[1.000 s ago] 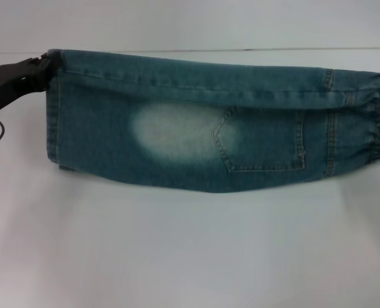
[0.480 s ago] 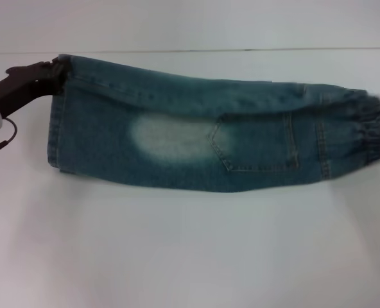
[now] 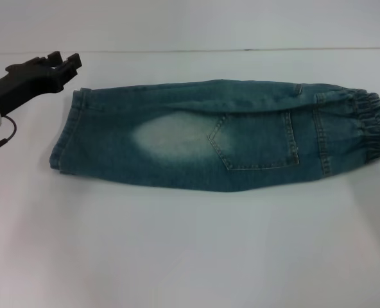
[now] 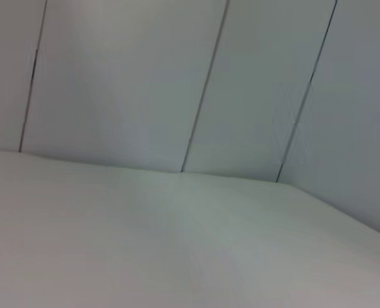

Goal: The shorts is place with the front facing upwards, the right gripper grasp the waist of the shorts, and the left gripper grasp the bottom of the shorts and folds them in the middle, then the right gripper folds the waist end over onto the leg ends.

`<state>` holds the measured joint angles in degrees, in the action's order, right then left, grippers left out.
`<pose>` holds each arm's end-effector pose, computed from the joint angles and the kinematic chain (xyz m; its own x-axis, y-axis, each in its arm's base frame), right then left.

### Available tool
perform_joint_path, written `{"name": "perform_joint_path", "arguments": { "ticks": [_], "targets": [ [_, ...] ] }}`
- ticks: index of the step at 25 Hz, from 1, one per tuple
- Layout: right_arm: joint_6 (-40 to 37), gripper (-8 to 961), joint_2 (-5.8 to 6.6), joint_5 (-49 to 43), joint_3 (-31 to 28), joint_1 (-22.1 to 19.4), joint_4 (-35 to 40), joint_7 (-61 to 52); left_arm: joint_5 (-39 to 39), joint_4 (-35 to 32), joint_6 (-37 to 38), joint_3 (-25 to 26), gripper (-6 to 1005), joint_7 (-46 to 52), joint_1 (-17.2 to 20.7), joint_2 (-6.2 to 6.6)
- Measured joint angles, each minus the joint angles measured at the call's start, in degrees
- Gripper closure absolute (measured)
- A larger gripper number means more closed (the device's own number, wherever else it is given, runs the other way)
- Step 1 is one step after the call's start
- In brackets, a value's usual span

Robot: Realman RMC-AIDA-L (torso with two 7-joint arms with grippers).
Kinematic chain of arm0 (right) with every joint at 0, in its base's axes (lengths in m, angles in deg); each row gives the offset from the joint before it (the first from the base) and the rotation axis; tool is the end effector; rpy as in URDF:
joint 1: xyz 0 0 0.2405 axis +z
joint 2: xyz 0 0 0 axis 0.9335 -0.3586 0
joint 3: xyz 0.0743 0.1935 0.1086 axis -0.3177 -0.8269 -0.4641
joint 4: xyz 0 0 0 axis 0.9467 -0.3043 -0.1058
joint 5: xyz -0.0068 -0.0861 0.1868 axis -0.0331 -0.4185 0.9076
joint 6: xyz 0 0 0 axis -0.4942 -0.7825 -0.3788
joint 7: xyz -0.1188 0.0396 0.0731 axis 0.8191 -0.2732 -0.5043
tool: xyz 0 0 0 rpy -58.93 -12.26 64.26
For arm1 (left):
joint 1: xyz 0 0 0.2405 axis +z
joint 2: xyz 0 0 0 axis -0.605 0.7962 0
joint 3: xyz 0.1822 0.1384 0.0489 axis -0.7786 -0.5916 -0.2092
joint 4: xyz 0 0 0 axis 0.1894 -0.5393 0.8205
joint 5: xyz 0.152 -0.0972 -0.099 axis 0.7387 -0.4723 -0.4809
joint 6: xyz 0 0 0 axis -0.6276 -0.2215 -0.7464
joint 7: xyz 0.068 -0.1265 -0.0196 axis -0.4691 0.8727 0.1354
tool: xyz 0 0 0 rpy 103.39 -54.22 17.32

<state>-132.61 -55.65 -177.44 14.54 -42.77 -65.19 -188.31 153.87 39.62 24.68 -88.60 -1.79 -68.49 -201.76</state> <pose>0.3536 0.3288 0.0636 -0.3206 -0.2952 -0.9000 -0.9445 0.0279 0.3273 -0.2683 0.3808 0.0388 0.5889 0.3181 0.7429 0.7838 -0.4491 -0.4290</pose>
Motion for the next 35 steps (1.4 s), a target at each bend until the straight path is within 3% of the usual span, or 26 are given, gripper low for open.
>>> {"name": "perform_joint_path", "arguments": {
  "ticks": [5, 8, 11, 13, 21, 26, 32, 35],
  "targets": [
    [-5.93, 359, 0.94, -2.55, 4.68, -4.26, 4.74, 0.03, 0.56, -3.40, 8.25, -2.05, 533, 0.20, 1.70, 0.03],
    [-8.60, 292, 1.88, -6.99, 8.16, -6.08, 7.96, -0.37, 3.43, -6.77, 10.34, -7.70, 402, 3.30, 2.52, 0.11],
    [-10.46, 127, 3.08, -12.68, 10.02, -6.60, 10.00, -0.89, 9.88, -10.71, 10.39, -14.56, 283, 6.52, 2.61, -0.11],
    [-10.93, 127, 3.23, -14.94, 10.25, -6.60, 10.87, -0.95, 10.87, -11.20, 9.50, -17.45, 204, 6.70, 2.47, -0.42],
    [-10.47, 129, 2.30, -16.11, 11.69, -6.01, 12.45, 0.28, 3.03, -8.54, 3.48, -24.25, 113, 4.32, 2.38, -0.78],
    [-10.20, 130, 2.27, -16.14, 11.50, -5.88, 14.14, -0.18, -6.48, -2.58, -0.45, -26.90, 226, -5.71, 2.20, -0.80],
    [-7.89, 131, 2.26, -16.12, 11.90, -5.09, 15.14, -0.89, -14.73, 1.76, -2.65, -28.35, 454, -13.33, 1.78, -0.80],
    [-5.73, 132, 2.24, -16.16, 13.00, -4.19, 15.15, -1.04, -15.73, 2.45, -3.34, -28.77, 633, -13.68, 1.29, -0.80]
  ]
}}
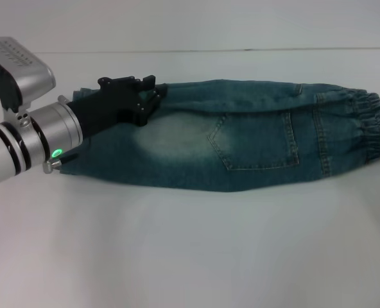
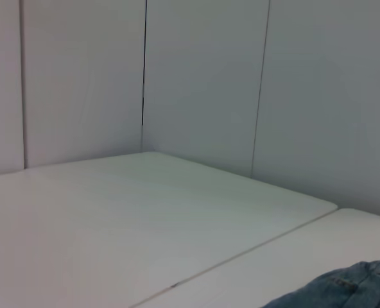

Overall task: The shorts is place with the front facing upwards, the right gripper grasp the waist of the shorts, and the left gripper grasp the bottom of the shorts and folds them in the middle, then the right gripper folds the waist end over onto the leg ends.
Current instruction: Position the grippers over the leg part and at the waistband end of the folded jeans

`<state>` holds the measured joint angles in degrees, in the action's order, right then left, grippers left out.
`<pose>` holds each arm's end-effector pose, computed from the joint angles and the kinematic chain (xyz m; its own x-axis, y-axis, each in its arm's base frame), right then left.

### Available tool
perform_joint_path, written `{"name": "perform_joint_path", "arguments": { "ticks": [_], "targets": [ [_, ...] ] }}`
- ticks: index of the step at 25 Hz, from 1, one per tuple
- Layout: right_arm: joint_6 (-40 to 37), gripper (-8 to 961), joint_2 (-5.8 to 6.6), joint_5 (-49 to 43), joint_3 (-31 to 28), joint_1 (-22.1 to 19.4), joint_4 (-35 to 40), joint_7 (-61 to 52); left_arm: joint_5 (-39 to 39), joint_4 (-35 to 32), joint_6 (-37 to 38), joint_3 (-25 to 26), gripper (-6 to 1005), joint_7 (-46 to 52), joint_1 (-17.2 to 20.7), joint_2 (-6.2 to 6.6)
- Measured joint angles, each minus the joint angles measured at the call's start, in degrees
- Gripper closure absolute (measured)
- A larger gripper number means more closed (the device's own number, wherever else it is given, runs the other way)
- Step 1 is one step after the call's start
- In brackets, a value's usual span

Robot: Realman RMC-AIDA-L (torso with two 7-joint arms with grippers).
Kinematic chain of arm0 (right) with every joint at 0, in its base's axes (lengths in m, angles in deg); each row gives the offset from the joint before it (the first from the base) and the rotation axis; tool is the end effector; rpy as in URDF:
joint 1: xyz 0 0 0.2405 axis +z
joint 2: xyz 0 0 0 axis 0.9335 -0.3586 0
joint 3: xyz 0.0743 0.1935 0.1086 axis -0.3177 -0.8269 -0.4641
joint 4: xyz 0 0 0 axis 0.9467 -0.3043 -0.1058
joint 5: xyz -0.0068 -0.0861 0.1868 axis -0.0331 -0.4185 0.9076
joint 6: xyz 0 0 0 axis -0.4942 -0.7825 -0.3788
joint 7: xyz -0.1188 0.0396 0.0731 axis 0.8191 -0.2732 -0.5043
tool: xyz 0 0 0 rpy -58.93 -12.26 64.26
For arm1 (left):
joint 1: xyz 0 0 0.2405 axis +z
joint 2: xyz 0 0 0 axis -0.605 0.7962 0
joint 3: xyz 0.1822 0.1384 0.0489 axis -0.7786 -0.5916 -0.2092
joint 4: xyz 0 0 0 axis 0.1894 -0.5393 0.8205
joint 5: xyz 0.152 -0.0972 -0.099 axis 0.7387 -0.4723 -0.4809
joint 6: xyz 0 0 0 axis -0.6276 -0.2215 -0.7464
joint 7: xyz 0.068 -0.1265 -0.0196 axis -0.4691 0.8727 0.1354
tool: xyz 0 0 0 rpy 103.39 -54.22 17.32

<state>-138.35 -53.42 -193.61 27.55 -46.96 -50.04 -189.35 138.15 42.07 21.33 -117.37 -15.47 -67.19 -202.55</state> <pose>0.3597 0.3108 0.0839 0.1255 -0.5804 -0.8046 -0.9917 -0.0961 -0.0854 -0.2126 0.3699 -0.0332 0.7781 0.2067 0.5932 0.5317 -0.7196 -0.4466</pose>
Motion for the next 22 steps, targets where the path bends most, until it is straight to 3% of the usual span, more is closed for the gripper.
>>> {"name": "perform_joint_path", "arguments": {
  "ticks": [8, 16, 22],
  "targets": [
    [3.36, 133, 0.58, -0.87, 4.64, 2.04, -0.45, -2.55, -0.53, 0.29, -2.55, -2.51, 890, 0.28, -0.27, 0.00],
    [3.61, 135, 0.17, -4.15, 5.33, 3.75, -0.55, -5.26, -0.58, 0.30, -2.44, -2.63, 1001, 0.15, -0.20, 0.00],
    [3.92, 243, 0.40, -9.62, 5.36, 5.44, -0.58, -8.56, -0.67, 0.34, -2.07, -2.68, 999, -0.06, -0.21, 0.00]
  ]
}}
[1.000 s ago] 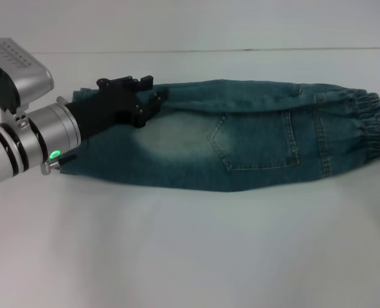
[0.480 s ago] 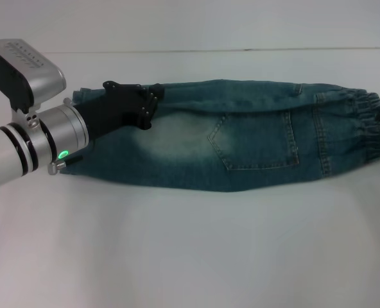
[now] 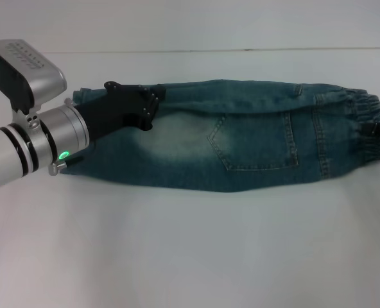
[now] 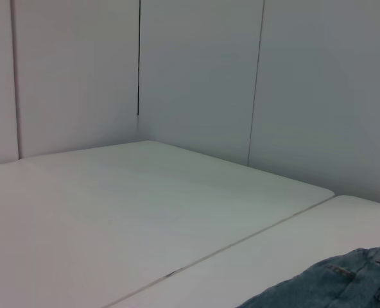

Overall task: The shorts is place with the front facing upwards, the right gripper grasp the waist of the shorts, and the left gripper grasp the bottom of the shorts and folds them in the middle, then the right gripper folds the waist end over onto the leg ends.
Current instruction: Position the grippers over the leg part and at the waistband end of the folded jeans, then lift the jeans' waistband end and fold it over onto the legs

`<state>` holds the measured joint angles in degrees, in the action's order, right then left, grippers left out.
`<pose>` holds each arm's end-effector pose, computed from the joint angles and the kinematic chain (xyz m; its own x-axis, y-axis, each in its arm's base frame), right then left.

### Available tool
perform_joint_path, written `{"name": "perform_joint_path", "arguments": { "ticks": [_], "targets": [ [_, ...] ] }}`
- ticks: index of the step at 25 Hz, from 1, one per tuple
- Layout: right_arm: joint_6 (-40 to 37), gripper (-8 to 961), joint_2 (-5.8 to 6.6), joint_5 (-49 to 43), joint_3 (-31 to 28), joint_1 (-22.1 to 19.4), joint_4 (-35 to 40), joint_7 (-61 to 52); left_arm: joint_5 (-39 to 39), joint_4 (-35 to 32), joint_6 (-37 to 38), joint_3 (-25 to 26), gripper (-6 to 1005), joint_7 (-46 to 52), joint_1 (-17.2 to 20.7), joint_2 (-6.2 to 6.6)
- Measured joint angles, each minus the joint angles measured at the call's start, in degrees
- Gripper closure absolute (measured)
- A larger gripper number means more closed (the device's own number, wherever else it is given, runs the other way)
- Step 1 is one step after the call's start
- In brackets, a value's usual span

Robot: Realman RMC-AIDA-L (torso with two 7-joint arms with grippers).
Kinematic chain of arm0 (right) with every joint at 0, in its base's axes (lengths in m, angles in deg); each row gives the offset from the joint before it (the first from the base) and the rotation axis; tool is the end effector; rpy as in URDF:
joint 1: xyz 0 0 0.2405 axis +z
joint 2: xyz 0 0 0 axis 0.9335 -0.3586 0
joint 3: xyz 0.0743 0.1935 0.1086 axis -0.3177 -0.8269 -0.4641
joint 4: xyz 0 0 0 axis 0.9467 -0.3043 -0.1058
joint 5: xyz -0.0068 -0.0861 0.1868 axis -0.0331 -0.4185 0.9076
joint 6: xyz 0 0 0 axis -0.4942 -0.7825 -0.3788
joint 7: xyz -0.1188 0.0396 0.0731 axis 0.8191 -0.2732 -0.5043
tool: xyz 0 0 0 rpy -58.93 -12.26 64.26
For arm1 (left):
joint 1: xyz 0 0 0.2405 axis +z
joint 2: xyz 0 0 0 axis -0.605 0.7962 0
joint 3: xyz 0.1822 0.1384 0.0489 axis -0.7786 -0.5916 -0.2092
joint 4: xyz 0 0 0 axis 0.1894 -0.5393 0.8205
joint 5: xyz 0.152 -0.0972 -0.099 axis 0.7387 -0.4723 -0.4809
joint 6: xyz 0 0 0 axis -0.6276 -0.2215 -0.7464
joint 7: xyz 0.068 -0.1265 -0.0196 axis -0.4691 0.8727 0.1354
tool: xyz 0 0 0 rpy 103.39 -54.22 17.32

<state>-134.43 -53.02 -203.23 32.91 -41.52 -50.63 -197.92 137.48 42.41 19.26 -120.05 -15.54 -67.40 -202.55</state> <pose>0.3439 0.3362 0.0620 0.1500 -0.7133 -0.6846 -0.9880 -0.0816 -0.1314 -0.2111 0.3700 -0.0405 0.7927 0.2149 0.5704 0.5211 -0.7244 -0.4513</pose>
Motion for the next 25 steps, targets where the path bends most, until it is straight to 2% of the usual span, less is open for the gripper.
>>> {"name": "perform_joint_path", "arguments": {
  "ticks": [11, 13, 16, 21, 25],
  "targets": [
    [-1.44, 495, -0.42, -0.58, 0.69, 0.80, 0.59, 4.77, -3.02, 0.37, 0.82, -1.13, 1000, -0.61, 0.37, 0.00],
    [-3.14, 593, -0.08, 0.96, 0.46, 0.48, 0.79, 5.06, -4.74, 1.30, 0.68, -1.67, 1000, -1.95, 0.37, 0.00],
    [-5.79, 741, 0.65, 3.57, 0.42, -0.15, 0.80, 5.57, -8.33, 3.30, 0.69, -2.42, 1000, -4.83, 0.25, 0.00],
    [-7.84, 896, 1.01, 4.79, 0.00, -0.63, 1.44, 5.58, -17.59, 8.04, 0.77, -5.00, 1000, -11.09, -0.58, 0.00],
    [-9.20, 896, 0.97, 4.86, 0.07, -0.73, 1.77, 5.23, -25.98, 12.89, 0.24, -8.13, 999, -17.02, -2.18, 0.00]
  ]
}}
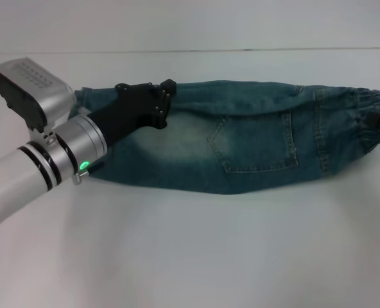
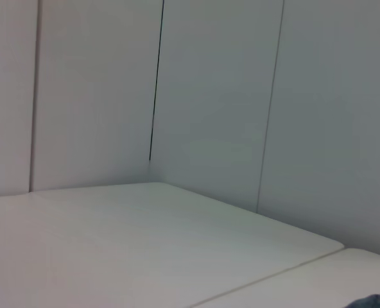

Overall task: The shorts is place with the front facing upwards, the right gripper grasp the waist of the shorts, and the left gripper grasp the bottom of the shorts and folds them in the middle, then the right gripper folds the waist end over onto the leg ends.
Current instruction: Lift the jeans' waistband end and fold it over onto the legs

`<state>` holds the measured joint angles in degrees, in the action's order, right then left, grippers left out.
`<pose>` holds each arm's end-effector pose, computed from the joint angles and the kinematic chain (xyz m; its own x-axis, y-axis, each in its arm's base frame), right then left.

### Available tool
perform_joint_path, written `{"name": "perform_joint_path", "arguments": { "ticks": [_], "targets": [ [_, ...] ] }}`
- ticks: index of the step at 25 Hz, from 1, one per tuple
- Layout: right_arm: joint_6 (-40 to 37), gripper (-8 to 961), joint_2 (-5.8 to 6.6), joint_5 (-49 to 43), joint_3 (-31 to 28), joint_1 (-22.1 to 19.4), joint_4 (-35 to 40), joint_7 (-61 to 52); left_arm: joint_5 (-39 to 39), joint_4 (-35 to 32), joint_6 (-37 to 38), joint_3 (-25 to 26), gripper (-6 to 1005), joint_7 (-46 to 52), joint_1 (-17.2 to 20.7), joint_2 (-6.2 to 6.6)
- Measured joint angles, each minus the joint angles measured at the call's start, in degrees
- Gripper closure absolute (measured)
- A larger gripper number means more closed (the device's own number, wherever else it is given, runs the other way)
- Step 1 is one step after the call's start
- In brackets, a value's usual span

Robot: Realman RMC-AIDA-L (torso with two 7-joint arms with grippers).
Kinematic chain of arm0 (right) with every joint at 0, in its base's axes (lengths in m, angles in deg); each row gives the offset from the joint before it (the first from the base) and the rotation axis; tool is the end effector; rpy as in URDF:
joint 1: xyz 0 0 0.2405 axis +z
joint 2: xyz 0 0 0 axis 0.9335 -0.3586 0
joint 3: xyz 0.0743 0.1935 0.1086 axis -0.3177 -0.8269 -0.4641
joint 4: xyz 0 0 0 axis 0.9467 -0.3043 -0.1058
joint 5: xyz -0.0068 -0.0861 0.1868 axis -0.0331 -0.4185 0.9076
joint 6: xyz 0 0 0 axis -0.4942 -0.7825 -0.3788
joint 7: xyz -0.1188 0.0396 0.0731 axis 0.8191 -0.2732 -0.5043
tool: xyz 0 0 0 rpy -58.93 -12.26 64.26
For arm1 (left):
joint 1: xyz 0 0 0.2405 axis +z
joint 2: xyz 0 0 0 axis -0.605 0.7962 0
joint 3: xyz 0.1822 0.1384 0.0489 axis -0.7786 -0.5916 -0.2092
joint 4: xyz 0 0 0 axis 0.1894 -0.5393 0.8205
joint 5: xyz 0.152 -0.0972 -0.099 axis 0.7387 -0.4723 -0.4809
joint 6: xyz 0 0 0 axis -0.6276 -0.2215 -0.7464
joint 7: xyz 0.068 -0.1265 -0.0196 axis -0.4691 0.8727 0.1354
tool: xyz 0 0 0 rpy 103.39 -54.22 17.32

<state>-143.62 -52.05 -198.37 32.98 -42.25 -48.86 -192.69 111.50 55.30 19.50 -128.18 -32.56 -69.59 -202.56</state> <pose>0.3239 0.3319 0.0739 0.2377 -0.6872 -0.6864 -0.9651 -0.2473 -0.0866 -0.2083 0.3619 -0.0636 0.7128 0.1733 0.6796 0.5817 -0.6875 -0.4348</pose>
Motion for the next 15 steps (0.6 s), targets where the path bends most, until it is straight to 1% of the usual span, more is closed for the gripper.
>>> {"name": "perform_joint_path", "arguments": {
  "ticks": [4, 6, 9, 10, 12, 15],
  "targets": [
    [-4.14, 896, -0.13, -0.01, -0.11, -0.53, 2.95, -1.67, -7.73, 5.79, -0.21, -1.86, 999, -5.46, -2.30, 0.00],
    [-7.21, 896, -0.85, 0.07, -0.32, -1.15, 5.97, -3.07, -8.50, 6.44, -0.23, -2.05, 999, -6.09, -2.55, 0.00],
    [-12.89, 896, -2.24, 1.24, -1.32, -1.76, 12.10, -4.78, -9.74, 7.30, -0.25, -2.41, 998, -6.79, -2.81, 0.00],
    [-14.75, 896, -2.43, 2.02, -1.65, -1.83, 13.66, -5.39, -10.18, 7.64, -0.25, -2.65, 998, -6.88, -2.94, 0.00],
    [-18.45, 895, -2.55, 4.24, -2.10, -1.87, 16.07, -7.15, -11.28, 8.49, -0.25, -3.47, 998, -7.14, -3.40, 0.00],
    [-23.15, 895, -1.95, 7.16, -2.18, -1.37, 18.72, -10.51, -13.21, 10.39, -0.25, -5.54, 998, -8.25, -4.90, 0.00]
  ]
}}
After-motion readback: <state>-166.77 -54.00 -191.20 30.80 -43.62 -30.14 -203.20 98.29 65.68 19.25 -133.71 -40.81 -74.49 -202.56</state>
